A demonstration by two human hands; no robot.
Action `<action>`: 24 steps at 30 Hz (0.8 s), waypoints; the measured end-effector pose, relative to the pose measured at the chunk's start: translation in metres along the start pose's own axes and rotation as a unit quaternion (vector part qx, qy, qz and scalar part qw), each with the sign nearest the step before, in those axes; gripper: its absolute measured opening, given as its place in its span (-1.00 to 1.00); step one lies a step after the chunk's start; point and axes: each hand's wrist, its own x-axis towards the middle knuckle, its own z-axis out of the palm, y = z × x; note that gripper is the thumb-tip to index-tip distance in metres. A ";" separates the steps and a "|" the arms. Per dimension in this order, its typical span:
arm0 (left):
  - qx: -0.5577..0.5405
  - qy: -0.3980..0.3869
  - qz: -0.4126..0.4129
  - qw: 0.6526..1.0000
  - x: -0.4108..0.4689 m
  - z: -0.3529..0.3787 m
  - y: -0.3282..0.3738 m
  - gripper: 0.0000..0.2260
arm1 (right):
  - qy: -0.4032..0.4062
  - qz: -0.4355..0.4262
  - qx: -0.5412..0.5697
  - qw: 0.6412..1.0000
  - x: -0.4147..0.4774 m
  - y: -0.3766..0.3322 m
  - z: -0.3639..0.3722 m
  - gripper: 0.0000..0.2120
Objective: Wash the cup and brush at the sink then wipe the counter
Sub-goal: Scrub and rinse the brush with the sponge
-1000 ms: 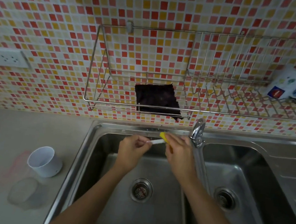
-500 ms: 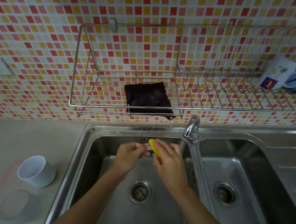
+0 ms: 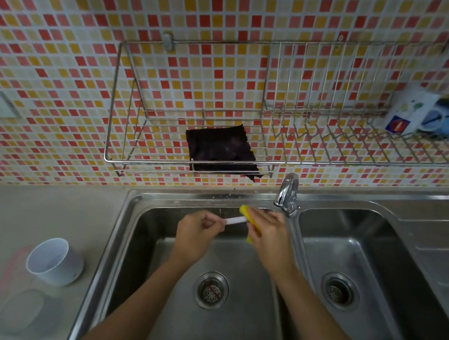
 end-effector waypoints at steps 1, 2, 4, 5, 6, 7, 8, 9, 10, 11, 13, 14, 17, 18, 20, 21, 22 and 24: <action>-0.052 0.006 -0.046 0.998 0.001 0.003 0.001 -0.96 | 0.011 0.026 0.007 1.000 -0.002 0.000 0.001 -0.55; -0.095 0.009 -0.086 0.992 0.001 0.006 0.004 -0.93 | 0.019 0.032 0.004 0.999 -0.005 -0.005 0.003 -0.54; -0.143 0.006 -0.133 0.981 0.001 0.012 0.006 -0.89 | 0.015 -0.004 -0.008 1.000 -0.015 -0.022 0.007 -0.54; -0.160 0.001 -0.147 0.976 0.000 0.015 0.006 -0.87 | 0.013 -0.029 -0.011 0.999 -0.019 -0.028 0.008 -0.54; -0.176 -0.003 -0.159 0.971 0.000 0.016 0.005 -0.86 | 0.015 -0.044 -0.012 0.999 -0.022 -0.029 0.009 -0.54; -0.186 -0.002 -0.168 0.968 -0.001 0.017 0.004 -0.86 | 0.022 -0.037 -0.010 0.999 -0.023 -0.025 0.010 -0.54; -0.190 0.000 -0.175 0.966 -0.002 0.019 0.003 -0.86 | 0.032 -0.007 -0.005 0.999 -0.022 -0.017 0.010 -0.54; -0.188 0.004 -0.179 0.966 -0.002 0.020 0.003 -0.86 | 0.042 0.033 0.002 0.999 -0.021 -0.010 0.008 -0.52; -0.186 0.005 -0.180 0.966 -0.001 0.021 0.003 -0.86 | 0.048 0.063 0.005 0.997 -0.021 -0.006 0.007 -0.51; -0.181 0.003 -0.178 0.967 0.000 0.023 0.004 -0.86 | 0.046 0.069 0.002 0.997 -0.021 -0.005 0.007 -0.51; -0.162 -0.003 -0.161 0.974 0.004 0.026 0.003 -0.87 | 0.020 0.020 -0.006 1.000 -0.028 -0.011 0.008 -0.51; -0.138 -0.006 -0.143 0.980 0.006 0.028 0.000 -0.89 | 0.008 -0.007 -0.007 1.000 -0.033 -0.011 0.009 -0.52; 0.001 -0.040 -0.057 0.998 0.013 0.030 -0.006 -0.96 | 0.011 0.072 0.019 0.997 -0.030 0.014 -0.002 -0.57; 0.030 -0.055 -0.032 0.997 0.013 0.032 -0.006 -0.95 | 0.016 0.139 0.022 0.990 -0.026 0.031 -0.005 -0.59; 0.044 -0.087 0.014 0.995 0.014 0.037 -0.001 -0.93 | 0.013 0.245 0.026 0.969 -0.015 0.062 -0.012 -0.66; 0.045 -0.101 0.038 0.993 0.015 0.040 0.004 -0.92 | 0.007 0.275 0.032 0.961 -0.009 0.074 -0.014 -0.70; 0.047 -0.112 0.061 0.991 0.016 0.045 0.007 -0.90 | -0.002 0.296 0.039 0.954 -0.004 0.084 -0.016 -0.72; 0.051 -0.127 0.095 0.986 0.021 0.055 0.014 -0.88 | -0.041 0.324 0.047 0.944 0.007 0.094 -0.016 -0.68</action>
